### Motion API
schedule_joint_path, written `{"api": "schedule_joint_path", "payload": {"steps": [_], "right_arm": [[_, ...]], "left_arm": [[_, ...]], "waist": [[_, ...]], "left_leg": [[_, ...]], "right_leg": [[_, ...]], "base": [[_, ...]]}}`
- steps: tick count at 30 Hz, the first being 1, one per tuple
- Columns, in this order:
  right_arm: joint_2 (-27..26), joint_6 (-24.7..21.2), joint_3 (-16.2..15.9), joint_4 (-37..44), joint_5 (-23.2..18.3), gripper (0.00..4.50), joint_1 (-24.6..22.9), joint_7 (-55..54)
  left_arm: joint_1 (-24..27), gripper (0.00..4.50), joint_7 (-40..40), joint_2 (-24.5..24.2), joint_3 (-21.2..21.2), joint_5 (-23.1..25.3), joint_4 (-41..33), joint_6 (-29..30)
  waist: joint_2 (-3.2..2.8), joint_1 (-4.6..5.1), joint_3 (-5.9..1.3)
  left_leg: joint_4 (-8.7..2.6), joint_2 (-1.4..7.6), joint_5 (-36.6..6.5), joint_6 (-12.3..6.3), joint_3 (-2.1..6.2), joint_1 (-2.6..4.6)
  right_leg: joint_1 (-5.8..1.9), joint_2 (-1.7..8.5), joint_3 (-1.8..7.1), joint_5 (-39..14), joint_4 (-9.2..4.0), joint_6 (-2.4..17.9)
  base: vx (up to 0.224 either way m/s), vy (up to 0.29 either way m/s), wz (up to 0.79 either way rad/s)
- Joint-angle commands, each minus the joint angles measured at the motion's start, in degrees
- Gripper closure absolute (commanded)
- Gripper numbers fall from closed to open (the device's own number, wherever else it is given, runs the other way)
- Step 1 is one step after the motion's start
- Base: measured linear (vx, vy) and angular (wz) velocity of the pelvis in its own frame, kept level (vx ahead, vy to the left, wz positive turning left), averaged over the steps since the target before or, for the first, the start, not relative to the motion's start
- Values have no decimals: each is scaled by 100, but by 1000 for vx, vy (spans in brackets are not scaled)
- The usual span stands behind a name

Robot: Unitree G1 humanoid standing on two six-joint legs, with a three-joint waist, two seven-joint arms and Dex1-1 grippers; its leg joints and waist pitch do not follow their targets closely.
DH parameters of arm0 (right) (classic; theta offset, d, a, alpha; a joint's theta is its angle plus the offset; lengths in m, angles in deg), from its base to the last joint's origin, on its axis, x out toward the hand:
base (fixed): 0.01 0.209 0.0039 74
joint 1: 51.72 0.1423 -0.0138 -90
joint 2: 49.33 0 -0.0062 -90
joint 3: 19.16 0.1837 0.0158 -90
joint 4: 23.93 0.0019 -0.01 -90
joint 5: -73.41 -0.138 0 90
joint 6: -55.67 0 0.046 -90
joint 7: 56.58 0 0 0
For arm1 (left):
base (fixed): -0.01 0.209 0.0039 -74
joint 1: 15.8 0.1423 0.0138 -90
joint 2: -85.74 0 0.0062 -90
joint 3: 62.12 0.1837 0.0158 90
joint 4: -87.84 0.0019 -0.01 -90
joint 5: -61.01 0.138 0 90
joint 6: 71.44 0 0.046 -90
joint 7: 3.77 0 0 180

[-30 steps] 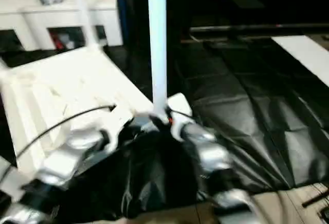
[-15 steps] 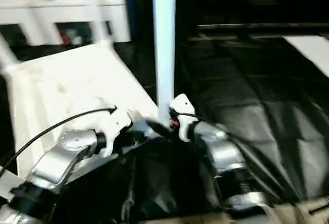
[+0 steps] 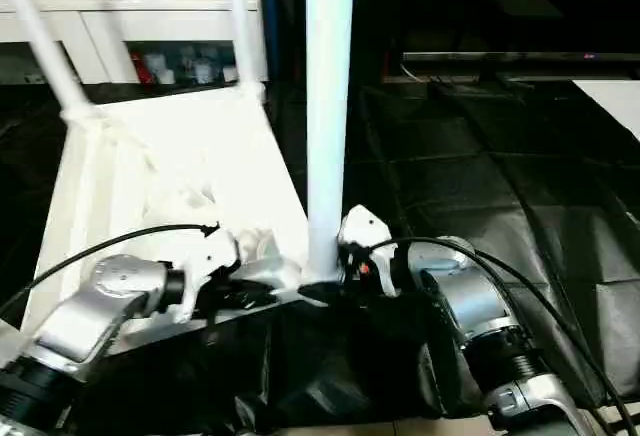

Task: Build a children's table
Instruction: Rotate leg to tighten

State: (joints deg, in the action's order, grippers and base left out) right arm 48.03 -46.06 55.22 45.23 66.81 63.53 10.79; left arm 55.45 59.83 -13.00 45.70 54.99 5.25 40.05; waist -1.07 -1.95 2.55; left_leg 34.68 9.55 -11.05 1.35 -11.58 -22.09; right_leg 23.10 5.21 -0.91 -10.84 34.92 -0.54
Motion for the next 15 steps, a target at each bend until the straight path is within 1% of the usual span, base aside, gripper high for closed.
{"api": "schedule_joint_path", "payload": {"steps": [1, 2, 3, 4, 5, 7, 10, 11, 12, 13, 14, 15], "right_arm": [[-20, -6, -186, 63, -25, 133, -19, 227], [-18, -25, -204, 104, -45, 143, -38, 272], [-14, -39, -215, 124, -51, 143, -46, 292], [-13, -41, -234, 152, -63, 161, -65, 321], [-18, -41, -257, 172, -80, 164, -86, 351], [-56, -33, -262, 175, -75, 168, -122, 302], [-159, -22, -232, 154, -58, 174, -172, 131], [-324, -20, -154, 83, -35, 175, -205, -174], [-532, 23, -51, -95, 73, 175, -191, -653], [-634, 53, -3, -201, 145, 175, -173, -915], [-753, 56, 61, -322, 204, 175, -150, -1210], [-937, 49, 157, -477, 269, 175, -117, -1641]], "left_arm": [[-76, 450, 307, -6, 89, -208, -240, -98], [-62, 450, 371, -51, 92, -224, -248, -101], [-58, 450, 393, -67, 93, -232, -248, -101], [-50, 450, 439, -98, 99, -258, -263, -90], [-58, 450, 468, -113, 105, -275, -265, -81], [-73, 450, 379, -71, 83, -259, -240, -82], [-98, 450, 208, 24, 45, -228, -196, -77], [-134, 450, 22, 151, 5, -214, -160, -22], [-200, 450, -283, 334, -49, -161, -86, 41], [-235, 450, -438, 422, -74, -124, -41, 55], [-274, 450, -584, 510, -87, -83, 7, 63], [-335, 450, -823, 646, -96, -18, 79, 103]], "waist": [[61, 37, -302], [63, 35, -307], [54, 33, -310], [59, 34, -311], [45, 31, -320], [50, 29, -323], [48, 31, -315], [48, 38, -309], [61, 46, -298], [62, 68, -292], [69, 89, -283], [90, 109, -285]], "left_leg": [[-481, 338, -1564, -122, 150, 151], [-478, 336, -1533, -135, 150, 148], [-481, 336, -1484, -148, 154, 141], [-479, 337, -1455, -156, 152, 140], [-472, 337, -1366, -182, 148, 142], [-465, 337, -1316, -202, 142, 148], [-470, 338, -1336, -203, 143, 137], [-475, 339, -1412, -175, 142, 141], [-483, 338, -1497, -116, 144, 139], [-488, 333, -1539, -75, 146, 133], [-497, 319, -1684, 17, 164, 132], [-496, 317, -1786, 75, 171, 143]], "right_leg": [[-159, 237, 158, -1495, -446, 1303], [-161, 235, 158, -1455, -439, 1306], [-168, 234, 154, -1387, -428, 1313], [-168, 235, 154, -1346, -428, 1321], [-173, 231, 153, -1182, -409, 1363], [-172, 227, 152, -1083, -403, 1397], [-182, 234, 152, -1102, -406, 1415], [-168, 236, 156, -1212, -417, 1397], [-165, 237, 161, -1359, -433, 1362], [-163, 239, 161, -1457, -440, 1345], [-158, 245, 152, -1819, -472, 1239], [-139, 253, 158, -2073, -494, 1143]], "base": [[0, 0, 0], [0, 0, 0], [0, 0, 0], [0, 0, 0], [0, 0, 0], [0, 0, 0], [0, 0, 0], [0, 0, 0], [0, 0, 0], [0, 0, 0], [0, 0, 0], [0, 0, 0]]}}
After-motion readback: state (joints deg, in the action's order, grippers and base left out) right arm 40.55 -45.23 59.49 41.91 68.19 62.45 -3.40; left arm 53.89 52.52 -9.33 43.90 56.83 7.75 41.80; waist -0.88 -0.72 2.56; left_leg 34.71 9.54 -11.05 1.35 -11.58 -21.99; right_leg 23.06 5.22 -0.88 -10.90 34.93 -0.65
